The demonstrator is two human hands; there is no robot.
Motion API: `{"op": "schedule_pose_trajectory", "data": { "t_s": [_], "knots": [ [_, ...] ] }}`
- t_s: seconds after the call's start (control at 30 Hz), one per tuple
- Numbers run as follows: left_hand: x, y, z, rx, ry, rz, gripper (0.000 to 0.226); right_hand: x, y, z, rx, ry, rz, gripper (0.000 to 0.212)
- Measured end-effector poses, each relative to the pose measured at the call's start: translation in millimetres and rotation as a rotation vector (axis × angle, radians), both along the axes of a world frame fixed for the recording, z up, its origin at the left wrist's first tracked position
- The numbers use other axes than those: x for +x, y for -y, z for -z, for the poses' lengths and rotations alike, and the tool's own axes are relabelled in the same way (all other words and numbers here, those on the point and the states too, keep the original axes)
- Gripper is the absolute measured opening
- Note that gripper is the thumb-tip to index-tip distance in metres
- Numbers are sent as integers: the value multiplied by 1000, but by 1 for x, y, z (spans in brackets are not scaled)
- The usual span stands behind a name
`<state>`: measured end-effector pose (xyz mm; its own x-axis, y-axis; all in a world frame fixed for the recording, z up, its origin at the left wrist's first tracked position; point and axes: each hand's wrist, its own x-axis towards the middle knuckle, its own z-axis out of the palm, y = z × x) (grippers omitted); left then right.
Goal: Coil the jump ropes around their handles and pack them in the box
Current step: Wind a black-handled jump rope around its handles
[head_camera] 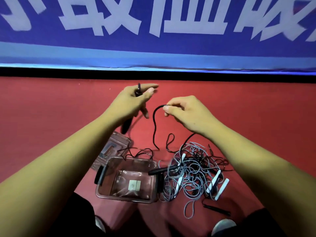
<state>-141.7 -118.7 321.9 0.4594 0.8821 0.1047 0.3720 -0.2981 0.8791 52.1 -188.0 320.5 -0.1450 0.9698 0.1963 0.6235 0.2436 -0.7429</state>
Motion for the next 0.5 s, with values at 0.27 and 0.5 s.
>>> {"op": "schedule_pose_trajectory", "data": {
  "t_s": [0.27, 0.5],
  "knots": [
    [-1, -1, 3, -118, 141, -114, 27, 27, 1, 21, -383, -269, 49, 26],
    [-49, -43, -1, -2, 96, -579, 12, 70, -4, 44, -414, -160, 280, 25]
  ]
}}
